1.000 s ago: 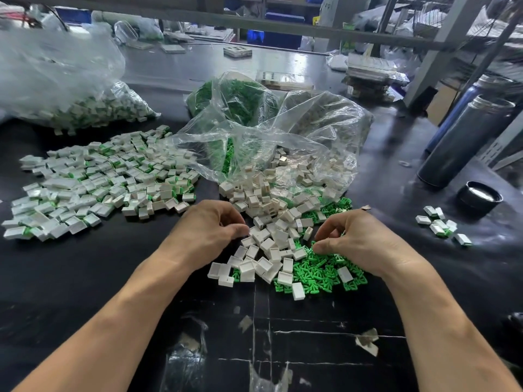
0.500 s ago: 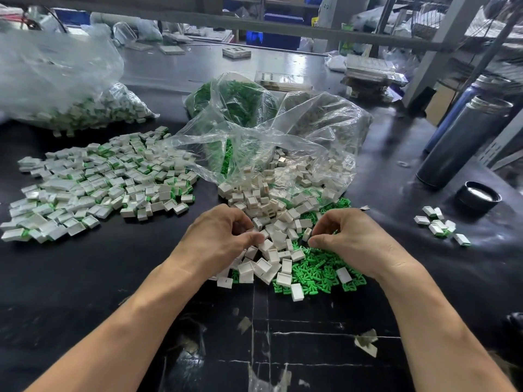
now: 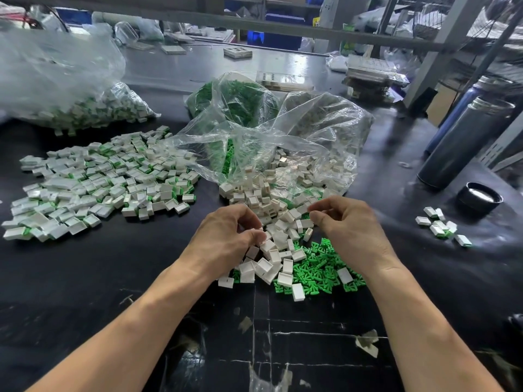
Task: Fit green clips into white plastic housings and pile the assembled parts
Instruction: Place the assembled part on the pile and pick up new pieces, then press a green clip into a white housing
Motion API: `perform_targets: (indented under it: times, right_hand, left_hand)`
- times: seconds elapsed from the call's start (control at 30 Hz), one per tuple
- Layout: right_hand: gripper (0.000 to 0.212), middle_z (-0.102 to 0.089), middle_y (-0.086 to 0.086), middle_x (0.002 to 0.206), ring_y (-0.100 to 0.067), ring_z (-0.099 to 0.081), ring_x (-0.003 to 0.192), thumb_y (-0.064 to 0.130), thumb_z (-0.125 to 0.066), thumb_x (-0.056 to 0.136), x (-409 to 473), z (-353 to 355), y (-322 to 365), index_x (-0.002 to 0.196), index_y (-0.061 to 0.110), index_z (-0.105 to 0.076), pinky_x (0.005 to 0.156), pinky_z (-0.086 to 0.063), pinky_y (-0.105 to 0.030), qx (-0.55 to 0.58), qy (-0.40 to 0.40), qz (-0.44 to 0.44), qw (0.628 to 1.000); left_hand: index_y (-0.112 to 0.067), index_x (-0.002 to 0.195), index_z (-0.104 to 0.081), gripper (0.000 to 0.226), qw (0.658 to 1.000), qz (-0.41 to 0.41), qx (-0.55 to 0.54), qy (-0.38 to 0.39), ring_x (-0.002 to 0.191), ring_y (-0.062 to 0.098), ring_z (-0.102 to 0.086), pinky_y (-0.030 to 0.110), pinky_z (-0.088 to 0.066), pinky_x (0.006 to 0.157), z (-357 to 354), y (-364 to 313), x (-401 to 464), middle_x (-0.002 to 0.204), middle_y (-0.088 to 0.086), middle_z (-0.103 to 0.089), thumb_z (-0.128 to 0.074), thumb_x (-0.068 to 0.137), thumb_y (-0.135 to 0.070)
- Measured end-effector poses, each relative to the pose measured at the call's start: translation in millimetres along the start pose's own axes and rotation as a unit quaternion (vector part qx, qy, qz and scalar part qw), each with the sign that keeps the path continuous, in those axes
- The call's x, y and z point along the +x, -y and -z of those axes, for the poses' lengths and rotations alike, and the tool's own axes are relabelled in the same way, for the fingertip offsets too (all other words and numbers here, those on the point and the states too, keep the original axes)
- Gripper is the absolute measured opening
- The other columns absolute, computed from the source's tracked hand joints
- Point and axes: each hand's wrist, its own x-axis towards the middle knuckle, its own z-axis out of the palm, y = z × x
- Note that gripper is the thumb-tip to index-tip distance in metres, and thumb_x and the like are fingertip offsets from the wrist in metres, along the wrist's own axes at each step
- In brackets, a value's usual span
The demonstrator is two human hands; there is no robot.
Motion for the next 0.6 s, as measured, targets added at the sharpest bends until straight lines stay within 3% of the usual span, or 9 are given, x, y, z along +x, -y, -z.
perform_targets:
  times: [0.1,0.2,0.37,0.43,0.53,0.6]
  right_hand:
    - [0.009,-0.071,0.015,0.081,0.01,-0.062,0.073,0.026,-0.071,0.097,-0.4,-4.9,1.4,0.094,0.033,-0.076,0.06,-0.042,-0.009,0.011,0.006,0.001,1.0]
    - [0.013,-0.069,0.018,0.082,0.013,-0.06,0.071,0.024,-0.072,0.096,-1.6,-8.0,1.9,0.094,0.037,-0.073,0.067,-0.042,-0.016,0.014,0.006,0.01,1.0]
    - [0.012,-0.07,0.018,0.081,0.01,-0.061,0.07,0.023,-0.071,0.097,-2.5,-11.1,5.0,0.093,0.033,-0.073,0.064,-0.043,-0.012,0.03,-0.006,0.016,0.999]
    - [0.013,-0.071,0.016,0.08,0.003,-0.064,0.072,0.021,-0.07,0.097,-3.9,-12.1,6.4,0.093,0.033,-0.073,0.068,-0.048,-0.015,0.063,-0.009,0.021,0.998]
    - [0.015,-0.072,0.006,0.079,-0.01,-0.067,0.07,0.018,-0.07,0.097,-6.2,-13.6,9.3,0.094,0.033,-0.074,0.067,-0.056,-0.03,0.128,-0.012,0.027,0.991]
    - [0.018,-0.073,0.01,0.081,-0.006,-0.068,0.069,0.018,-0.07,0.097,-7.9,-15.3,11.1,0.095,0.035,-0.075,0.062,-0.054,-0.025,0.141,-0.014,0.042,0.989]
  left_hand:
    - [-0.034,0.088,-0.07,0.011,1.0,-0.013,-0.024,0.0,0.078,-0.011,-0.064,0.011,-0.046,0.065,0.6,1.5,-0.4,0.083,-0.025,-0.071,-0.074,0.093,-0.024]
    - [-0.032,0.089,-0.071,0.017,0.999,-0.016,-0.032,0.001,0.078,-0.013,-0.064,0.002,-0.043,0.061,0.5,0.7,-0.1,0.083,-0.018,-0.073,-0.071,0.095,-0.016]
    - [-0.031,0.09,-0.072,0.021,0.998,-0.023,-0.06,-0.009,0.079,-0.018,-0.063,-0.003,-0.042,0.06,0.8,-0.8,-1.1,0.087,-0.015,-0.072,-0.071,0.095,-0.011]
    - [-0.031,0.091,-0.072,0.019,0.997,-0.03,-0.065,-0.022,0.081,-0.017,-0.063,-0.002,-0.043,0.061,1.6,-1.2,-1.6,0.088,-0.015,-0.072,-0.071,0.095,-0.012]
    - [-0.033,0.099,-0.07,0.015,0.995,-0.049,-0.073,-0.053,0.083,-0.007,-0.067,0.009,-0.053,0.07,5.0,-2.7,-1.4,0.091,-0.015,-0.071,-0.071,0.096,-0.017]
    - [-0.03,0.104,-0.071,0.016,0.987,-0.053,-0.138,-0.06,0.087,0.002,-0.071,0.02,-0.059,0.079,8.0,-4.9,-1.8,0.094,-0.011,-0.073,-0.069,0.097,-0.016]
